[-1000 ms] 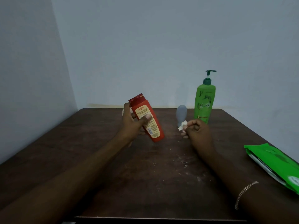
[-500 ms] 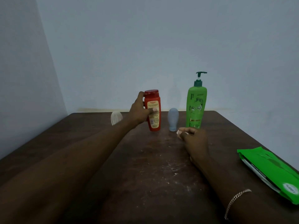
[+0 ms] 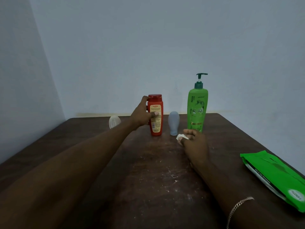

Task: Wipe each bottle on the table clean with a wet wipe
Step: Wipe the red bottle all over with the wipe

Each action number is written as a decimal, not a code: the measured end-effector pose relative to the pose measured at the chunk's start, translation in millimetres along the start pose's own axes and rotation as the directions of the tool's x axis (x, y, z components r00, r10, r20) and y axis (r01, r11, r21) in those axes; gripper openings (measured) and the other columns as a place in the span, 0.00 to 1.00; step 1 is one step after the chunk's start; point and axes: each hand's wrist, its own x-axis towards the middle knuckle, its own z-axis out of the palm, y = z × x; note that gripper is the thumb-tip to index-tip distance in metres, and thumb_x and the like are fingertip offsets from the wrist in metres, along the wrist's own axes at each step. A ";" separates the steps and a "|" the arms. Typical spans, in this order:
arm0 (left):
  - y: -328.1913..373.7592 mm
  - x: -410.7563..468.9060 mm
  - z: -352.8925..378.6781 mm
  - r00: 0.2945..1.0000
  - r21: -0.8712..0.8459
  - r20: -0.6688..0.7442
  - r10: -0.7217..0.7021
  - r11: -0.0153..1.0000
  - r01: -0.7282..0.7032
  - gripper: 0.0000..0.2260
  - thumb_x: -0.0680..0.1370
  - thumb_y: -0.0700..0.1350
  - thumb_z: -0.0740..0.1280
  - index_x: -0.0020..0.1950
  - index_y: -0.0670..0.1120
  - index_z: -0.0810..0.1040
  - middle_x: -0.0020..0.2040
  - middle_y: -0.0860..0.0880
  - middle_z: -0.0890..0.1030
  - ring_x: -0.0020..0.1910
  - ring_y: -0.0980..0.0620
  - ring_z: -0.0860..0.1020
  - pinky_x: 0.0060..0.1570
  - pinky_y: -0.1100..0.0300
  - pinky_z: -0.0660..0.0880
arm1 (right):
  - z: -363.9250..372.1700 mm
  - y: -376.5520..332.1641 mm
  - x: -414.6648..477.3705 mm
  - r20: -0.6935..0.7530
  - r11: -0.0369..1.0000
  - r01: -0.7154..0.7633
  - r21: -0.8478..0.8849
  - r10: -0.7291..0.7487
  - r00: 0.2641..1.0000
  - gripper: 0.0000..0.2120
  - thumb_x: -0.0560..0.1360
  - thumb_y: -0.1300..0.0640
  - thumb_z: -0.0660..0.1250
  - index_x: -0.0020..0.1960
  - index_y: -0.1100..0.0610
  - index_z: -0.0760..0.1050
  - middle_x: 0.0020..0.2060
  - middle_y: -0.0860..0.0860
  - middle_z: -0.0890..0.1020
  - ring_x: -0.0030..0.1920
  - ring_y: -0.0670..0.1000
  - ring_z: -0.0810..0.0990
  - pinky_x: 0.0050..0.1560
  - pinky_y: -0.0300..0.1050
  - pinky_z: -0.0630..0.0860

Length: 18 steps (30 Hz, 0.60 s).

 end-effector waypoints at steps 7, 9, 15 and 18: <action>0.7 -0.3 -0.9 0.998 -0.005 0.054 -0.033 0.999 0.033 0.28 0.78 0.42 0.72 0.73 0.50 0.60 0.69 0.46 0.75 0.65 0.43 0.76 0.56 0.40 0.78 | 1.3 3.3 1.6 0.005 1.000 -0.021 -0.009 0.021 1.000 0.16 0.69 0.64 0.75 0.56 0.58 0.79 0.45 0.53 0.84 0.47 0.51 0.83 0.48 0.51 0.83; 1.5 -0.6 -1.6 0.997 -0.008 0.068 -0.047 0.999 0.048 0.29 0.78 0.40 0.72 0.73 0.50 0.60 0.68 0.45 0.75 0.65 0.42 0.76 0.57 0.39 0.78 | 1.0 3.3 1.7 0.010 1.000 -0.022 -0.020 0.022 1.000 0.16 0.69 0.64 0.75 0.56 0.58 0.79 0.45 0.52 0.84 0.47 0.51 0.84 0.48 0.52 0.83; 7.3 -8.2 -10.1 0.996 0.114 -0.030 -0.083 0.990 0.085 0.35 0.75 0.43 0.76 0.75 0.48 0.59 0.65 0.42 0.78 0.62 0.40 0.79 0.59 0.44 0.78 | 0.1 3.2 2.4 0.012 0.999 -0.037 -0.018 0.037 0.999 0.16 0.68 0.63 0.76 0.55 0.57 0.80 0.45 0.52 0.84 0.47 0.51 0.84 0.49 0.55 0.83; 13.9 -21.5 -35.2 0.973 0.350 -0.176 0.149 0.933 -0.080 0.25 0.75 0.47 0.76 0.67 0.46 0.71 0.54 0.45 0.81 0.51 0.48 0.82 0.49 0.55 0.80 | 0.0 2.0 1.6 0.012 0.999 -0.045 -0.020 0.046 0.999 0.16 0.68 0.62 0.76 0.56 0.58 0.80 0.45 0.52 0.84 0.47 0.51 0.84 0.49 0.54 0.83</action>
